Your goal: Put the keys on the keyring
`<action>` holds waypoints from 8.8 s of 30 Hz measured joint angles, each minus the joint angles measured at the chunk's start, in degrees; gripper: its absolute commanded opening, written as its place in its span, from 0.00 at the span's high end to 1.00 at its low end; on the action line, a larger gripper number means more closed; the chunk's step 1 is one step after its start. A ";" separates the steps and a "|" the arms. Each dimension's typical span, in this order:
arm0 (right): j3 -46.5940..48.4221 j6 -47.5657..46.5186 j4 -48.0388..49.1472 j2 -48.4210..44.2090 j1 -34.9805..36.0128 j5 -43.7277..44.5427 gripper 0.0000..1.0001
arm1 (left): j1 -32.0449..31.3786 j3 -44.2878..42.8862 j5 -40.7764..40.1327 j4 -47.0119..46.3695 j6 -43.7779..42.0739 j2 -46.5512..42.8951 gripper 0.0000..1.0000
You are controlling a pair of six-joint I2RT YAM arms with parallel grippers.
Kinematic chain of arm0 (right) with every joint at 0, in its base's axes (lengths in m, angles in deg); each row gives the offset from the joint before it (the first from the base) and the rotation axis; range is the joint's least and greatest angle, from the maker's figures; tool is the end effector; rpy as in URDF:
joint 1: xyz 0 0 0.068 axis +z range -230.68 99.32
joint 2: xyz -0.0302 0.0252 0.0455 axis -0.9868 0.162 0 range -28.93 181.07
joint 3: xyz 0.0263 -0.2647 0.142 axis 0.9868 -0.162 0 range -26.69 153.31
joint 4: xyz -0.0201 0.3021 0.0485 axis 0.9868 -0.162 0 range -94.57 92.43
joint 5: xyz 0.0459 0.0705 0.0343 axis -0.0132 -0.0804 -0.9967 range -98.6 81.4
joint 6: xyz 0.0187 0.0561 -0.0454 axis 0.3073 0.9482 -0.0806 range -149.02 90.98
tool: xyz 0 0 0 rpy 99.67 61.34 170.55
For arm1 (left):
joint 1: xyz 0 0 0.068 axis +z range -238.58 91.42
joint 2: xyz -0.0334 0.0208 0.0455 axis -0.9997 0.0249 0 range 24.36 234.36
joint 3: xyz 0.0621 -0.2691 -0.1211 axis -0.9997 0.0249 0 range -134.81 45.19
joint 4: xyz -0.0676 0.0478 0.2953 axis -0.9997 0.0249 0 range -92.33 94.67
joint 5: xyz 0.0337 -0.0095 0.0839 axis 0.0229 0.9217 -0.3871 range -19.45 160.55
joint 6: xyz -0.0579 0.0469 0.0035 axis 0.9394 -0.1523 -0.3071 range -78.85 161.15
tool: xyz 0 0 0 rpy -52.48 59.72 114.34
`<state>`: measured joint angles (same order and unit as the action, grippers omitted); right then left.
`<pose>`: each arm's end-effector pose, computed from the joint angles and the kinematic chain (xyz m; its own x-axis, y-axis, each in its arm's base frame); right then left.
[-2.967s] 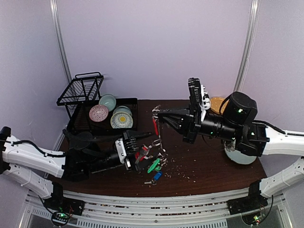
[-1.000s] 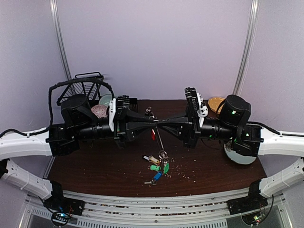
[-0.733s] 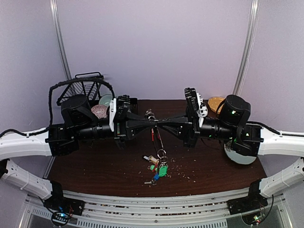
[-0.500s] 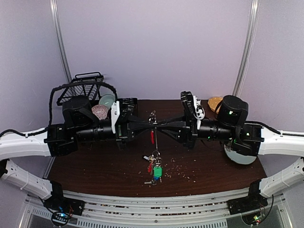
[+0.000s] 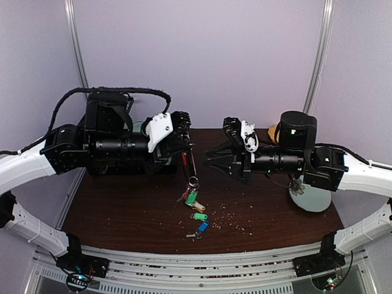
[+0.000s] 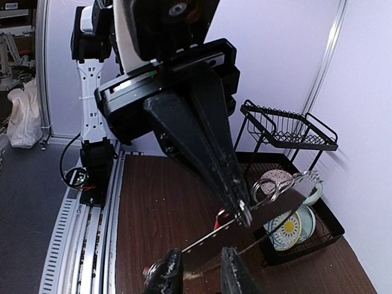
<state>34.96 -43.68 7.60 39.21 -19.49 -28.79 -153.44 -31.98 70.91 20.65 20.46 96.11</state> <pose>0.1454 0.3091 0.4094 0.2395 -0.0576 -0.9692 -0.9593 0.1400 -0.2454 0.1458 -0.3117 0.4384 0.2009 0.4036 -0.8926 0.8946 0.2957 0.3351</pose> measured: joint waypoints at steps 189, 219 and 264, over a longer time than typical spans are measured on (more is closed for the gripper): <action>-9.31 19.98 35.06 7.50 -4.98 -11.06 1.00 | 4.52 15.34 13.86 -24.13 11.74 -4.33 0.94; 7.43 -2.10 5.03 9.16 -5.35 -10.01 0.69 | 3.32 7.19 3.67 -3.91 1.46 -5.22 1.00; -3.43 18.78 32.09 11.37 -6.34 -19.87 1.00 | 3.69 20.28 7.65 -21.22 8.66 -10.19 0.68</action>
<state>31.53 -24.90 39.69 50.57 -25.83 -48.66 -149.74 -11.69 78.56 -0.57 29.12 85.92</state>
